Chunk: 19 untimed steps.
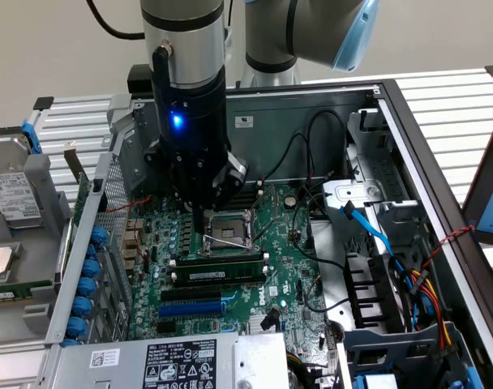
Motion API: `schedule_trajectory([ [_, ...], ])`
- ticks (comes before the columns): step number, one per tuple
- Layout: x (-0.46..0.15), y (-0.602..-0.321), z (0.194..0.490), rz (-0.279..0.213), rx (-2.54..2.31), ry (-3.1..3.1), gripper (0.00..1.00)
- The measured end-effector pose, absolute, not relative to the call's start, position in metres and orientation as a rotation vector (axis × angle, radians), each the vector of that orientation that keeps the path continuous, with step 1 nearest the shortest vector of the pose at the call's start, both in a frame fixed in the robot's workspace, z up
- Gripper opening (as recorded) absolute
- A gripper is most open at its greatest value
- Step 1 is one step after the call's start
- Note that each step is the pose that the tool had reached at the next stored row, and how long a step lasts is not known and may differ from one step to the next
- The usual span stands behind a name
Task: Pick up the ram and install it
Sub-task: 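Press down the ram until it locks into place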
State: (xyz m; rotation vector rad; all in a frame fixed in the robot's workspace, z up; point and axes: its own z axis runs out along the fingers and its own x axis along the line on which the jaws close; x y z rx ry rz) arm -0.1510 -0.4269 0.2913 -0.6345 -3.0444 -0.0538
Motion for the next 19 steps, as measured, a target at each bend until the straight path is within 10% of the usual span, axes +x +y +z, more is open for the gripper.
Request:
schedule_trajectory([
  [19, -0.151, -0.4269, 0.2913, -0.057, -1.062, -2.929, 0.11],
])
